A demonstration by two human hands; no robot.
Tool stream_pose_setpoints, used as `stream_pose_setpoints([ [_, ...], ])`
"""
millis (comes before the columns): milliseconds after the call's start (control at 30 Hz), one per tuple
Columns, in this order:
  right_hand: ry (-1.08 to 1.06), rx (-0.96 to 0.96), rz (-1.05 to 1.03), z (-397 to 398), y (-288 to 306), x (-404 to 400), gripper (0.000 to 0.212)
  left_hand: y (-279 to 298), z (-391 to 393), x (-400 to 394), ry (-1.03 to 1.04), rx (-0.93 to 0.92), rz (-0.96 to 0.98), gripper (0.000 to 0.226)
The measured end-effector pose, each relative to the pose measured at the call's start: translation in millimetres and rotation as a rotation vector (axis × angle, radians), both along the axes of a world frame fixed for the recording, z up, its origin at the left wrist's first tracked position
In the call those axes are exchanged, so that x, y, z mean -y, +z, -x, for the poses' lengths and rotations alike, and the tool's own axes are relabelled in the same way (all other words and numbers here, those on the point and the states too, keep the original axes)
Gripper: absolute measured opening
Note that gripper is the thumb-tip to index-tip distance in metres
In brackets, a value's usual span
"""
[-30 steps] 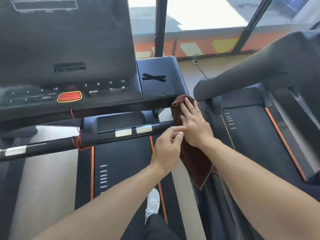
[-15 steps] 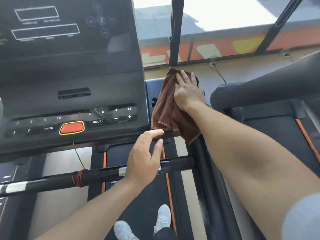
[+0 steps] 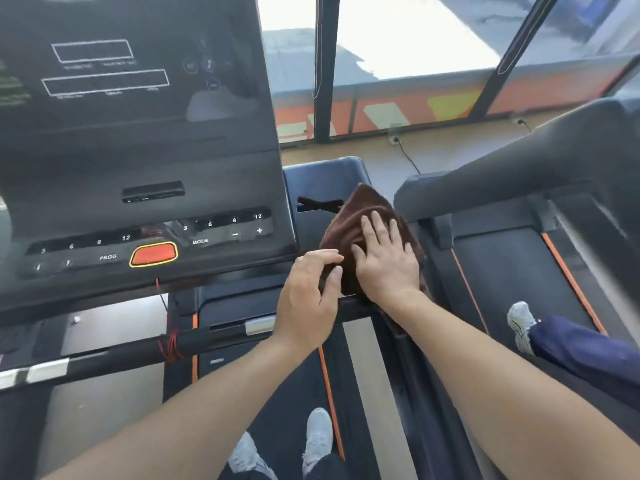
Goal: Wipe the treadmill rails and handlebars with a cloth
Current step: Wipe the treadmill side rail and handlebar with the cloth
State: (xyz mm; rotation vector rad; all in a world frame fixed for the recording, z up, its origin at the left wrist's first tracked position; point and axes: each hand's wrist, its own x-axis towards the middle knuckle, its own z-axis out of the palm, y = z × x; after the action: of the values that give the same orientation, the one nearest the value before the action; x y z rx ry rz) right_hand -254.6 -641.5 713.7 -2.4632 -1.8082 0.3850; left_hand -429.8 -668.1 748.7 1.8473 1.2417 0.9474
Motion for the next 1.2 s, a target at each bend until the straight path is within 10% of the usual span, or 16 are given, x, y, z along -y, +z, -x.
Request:
stream_pose_setpoints([
  [233, -0.211, -0.162, 0.007, 3, 4, -30, 0.066, 3, 23, -18, 0.077, -0.051, 0.018, 0.018],
  [633, 0.521, 0.027, 0.001, 19, 2, -162, 0.059, -24, 30, -12, 0.105, -0.136, 0.124, 0.02],
  [933, 0.132, -0.045, -0.026, 2, 7, -201, 0.06, -12, 52, -14, 0.119, -0.222, 0.165, 0.015],
  [1200, -0.32, -0.569, 0.011, -50, 8, -129, 0.068, -14, 46, 6, 0.13, -0.154, 0.197, 0.012],
])
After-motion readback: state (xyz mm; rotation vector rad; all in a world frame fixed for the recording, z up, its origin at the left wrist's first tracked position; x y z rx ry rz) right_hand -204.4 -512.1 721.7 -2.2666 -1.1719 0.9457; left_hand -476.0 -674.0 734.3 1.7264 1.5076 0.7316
